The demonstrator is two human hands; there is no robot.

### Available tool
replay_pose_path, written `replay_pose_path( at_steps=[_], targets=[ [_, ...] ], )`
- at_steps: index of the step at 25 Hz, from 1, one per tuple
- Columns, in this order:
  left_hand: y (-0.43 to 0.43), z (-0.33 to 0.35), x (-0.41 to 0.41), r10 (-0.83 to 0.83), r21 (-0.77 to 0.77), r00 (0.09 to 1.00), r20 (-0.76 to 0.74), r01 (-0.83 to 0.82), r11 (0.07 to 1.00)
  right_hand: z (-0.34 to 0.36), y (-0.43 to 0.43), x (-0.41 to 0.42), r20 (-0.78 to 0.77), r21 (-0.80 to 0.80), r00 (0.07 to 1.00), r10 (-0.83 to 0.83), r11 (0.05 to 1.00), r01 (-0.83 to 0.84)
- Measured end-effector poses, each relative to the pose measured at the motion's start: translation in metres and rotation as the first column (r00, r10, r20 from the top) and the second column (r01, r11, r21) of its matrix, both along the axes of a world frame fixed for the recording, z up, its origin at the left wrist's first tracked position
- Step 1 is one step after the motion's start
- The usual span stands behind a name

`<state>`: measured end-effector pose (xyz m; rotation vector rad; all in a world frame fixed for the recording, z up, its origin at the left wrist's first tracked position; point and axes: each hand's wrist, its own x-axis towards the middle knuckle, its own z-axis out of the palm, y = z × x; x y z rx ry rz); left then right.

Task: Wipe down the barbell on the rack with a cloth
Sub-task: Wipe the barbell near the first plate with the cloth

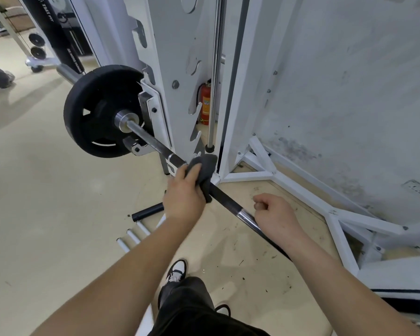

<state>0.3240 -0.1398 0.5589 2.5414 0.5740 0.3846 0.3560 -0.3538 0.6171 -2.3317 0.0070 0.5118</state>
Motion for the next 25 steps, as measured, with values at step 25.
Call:
replay_pose_path(
  at_steps=[25],
  targets=[
    [0.043, -0.003, 0.008, 0.383, -0.976, 0.898, -0.217, -0.198, -0.090, -0.014, 0.067, 0.024, 0.064, -0.420, 0.966, 0.251, 0.885, -0.202]
  ],
)
